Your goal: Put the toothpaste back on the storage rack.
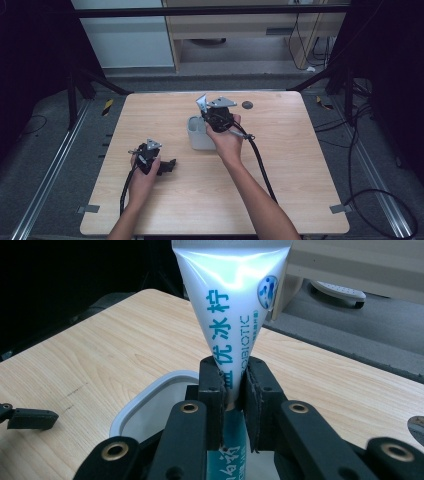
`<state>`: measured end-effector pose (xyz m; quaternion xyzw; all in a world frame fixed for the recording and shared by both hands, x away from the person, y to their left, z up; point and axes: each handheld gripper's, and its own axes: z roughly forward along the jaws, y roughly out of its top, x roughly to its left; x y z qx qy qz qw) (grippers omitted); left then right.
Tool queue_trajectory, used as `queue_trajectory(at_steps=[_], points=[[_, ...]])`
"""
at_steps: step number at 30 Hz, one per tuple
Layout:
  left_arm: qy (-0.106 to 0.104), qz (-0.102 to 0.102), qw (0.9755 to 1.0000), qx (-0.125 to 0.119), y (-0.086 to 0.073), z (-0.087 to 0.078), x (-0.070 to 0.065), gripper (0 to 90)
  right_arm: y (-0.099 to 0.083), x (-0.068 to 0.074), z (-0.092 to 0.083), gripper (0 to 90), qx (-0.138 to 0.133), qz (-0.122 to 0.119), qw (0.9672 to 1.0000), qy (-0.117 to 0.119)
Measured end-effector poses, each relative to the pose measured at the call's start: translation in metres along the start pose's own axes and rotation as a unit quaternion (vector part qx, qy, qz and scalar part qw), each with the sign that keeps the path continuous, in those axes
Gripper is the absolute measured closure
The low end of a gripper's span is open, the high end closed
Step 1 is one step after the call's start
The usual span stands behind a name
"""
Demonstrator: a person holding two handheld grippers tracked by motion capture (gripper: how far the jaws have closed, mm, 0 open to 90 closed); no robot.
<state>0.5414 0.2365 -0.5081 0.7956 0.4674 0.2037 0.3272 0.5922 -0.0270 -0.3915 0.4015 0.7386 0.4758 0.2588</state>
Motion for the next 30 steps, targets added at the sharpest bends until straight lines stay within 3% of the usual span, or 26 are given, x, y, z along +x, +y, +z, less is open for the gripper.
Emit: queue_trajectory(at_steps=[30], points=[[0.0, 0.0, 1.0, 0.0, 0.0, 0.0, 0.0, 0.0, -0.0034, 0.0032, 0.0038, 79.4, 0.021, 0.0, 0.9998, 0.003]])
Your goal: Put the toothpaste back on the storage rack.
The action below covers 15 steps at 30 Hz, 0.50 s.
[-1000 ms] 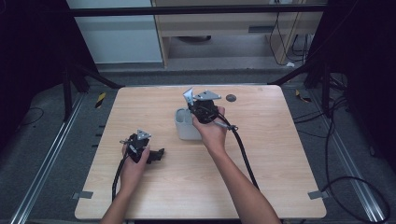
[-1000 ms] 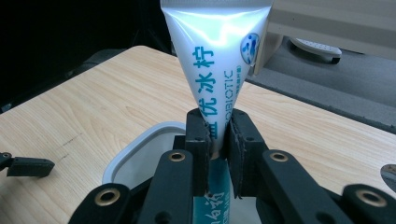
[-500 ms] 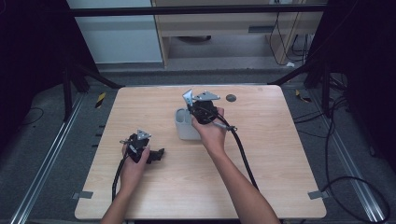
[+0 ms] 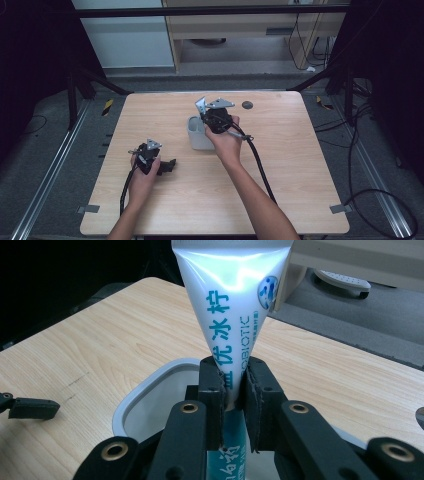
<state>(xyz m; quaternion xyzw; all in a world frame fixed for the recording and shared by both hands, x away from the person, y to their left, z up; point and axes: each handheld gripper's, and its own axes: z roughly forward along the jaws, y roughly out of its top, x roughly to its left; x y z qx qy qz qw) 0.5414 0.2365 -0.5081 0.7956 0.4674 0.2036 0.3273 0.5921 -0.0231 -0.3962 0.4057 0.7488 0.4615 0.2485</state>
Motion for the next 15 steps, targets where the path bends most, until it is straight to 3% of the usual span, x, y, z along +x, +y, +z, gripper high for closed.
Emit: queue_trajectory(at_steps=[15], points=[[0.0, 0.0, 1.0, 0.0, 0.0, 0.0, 0.0, 0.0, -0.0004, 0.0029, 0.0027, 79.4, 0.015, -0.006, 0.9999, 0.002]])
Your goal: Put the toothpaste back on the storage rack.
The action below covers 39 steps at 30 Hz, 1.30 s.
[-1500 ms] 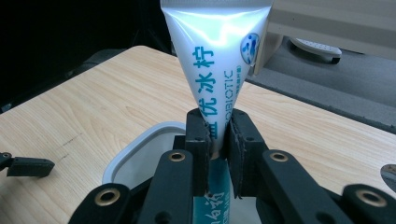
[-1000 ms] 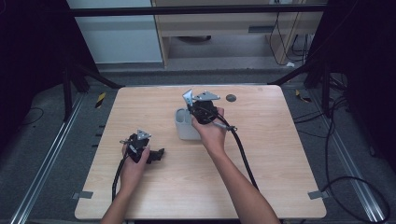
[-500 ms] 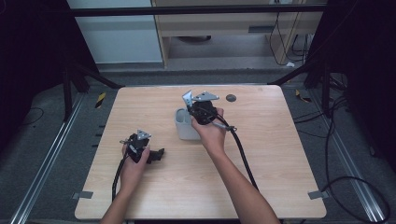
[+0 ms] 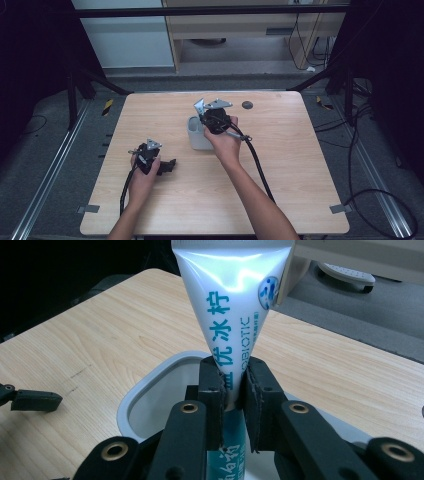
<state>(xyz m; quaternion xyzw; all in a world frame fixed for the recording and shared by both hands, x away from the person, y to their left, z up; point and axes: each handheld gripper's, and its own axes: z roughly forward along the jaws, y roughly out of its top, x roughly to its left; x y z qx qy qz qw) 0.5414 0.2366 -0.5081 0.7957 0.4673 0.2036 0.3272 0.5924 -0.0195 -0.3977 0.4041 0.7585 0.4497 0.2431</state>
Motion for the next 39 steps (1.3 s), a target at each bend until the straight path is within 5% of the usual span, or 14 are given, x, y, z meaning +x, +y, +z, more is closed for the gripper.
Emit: queue_trajectory(at_steps=[39], points=[[0.0, 0.0, 1.0, 0.0, 0.0002, 0.0002, 0.0, 0.0, 0.0032, 0.0004, 0.0047, 78.3, 0.025, -0.004, 0.9997, 0.005]])
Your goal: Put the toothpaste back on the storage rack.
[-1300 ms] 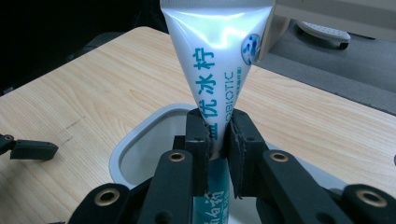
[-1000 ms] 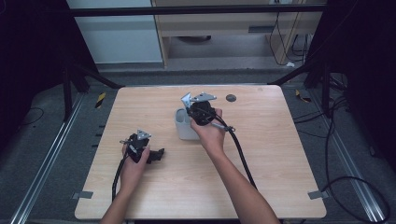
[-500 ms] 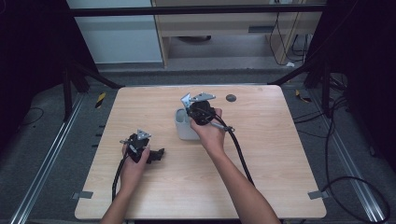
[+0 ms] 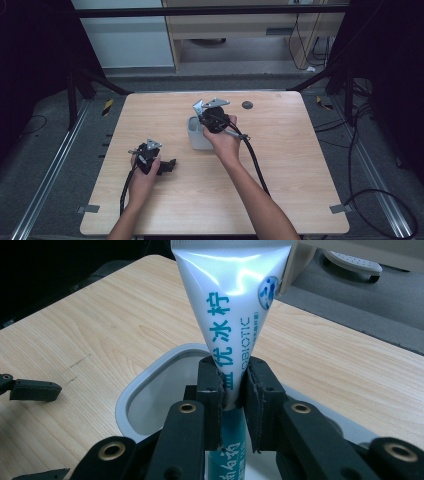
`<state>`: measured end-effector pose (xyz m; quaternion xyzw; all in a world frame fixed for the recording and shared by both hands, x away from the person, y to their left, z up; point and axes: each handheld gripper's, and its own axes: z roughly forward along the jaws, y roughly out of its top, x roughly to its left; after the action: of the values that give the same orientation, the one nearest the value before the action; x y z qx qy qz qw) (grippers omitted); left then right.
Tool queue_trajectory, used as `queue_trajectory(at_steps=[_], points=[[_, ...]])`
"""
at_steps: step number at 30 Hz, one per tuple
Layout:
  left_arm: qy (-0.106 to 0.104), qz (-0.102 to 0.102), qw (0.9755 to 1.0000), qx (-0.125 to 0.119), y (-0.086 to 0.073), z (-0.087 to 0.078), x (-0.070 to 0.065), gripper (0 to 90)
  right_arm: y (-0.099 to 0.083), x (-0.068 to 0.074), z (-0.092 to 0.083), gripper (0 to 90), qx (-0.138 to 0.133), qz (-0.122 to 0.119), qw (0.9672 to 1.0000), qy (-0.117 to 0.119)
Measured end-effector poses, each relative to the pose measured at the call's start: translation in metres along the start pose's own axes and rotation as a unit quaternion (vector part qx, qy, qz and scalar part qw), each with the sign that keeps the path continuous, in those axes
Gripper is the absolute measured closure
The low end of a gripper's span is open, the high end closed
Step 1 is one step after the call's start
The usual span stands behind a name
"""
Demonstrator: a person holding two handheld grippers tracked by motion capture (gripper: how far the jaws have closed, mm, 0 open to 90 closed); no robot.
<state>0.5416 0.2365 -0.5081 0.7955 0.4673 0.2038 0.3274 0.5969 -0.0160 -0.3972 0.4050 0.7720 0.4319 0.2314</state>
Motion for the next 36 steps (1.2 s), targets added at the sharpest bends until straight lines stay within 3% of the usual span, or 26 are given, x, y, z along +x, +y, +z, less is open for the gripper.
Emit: queue_trajectory(at_steps=[36], points=[[0.0, 0.0, 1.0, 0.0, 0.0, 0.0, 0.0, 0.0, 0.003, -0.001, -0.009, 74.2, -0.003, -0.001, 1.0, 0.004]])
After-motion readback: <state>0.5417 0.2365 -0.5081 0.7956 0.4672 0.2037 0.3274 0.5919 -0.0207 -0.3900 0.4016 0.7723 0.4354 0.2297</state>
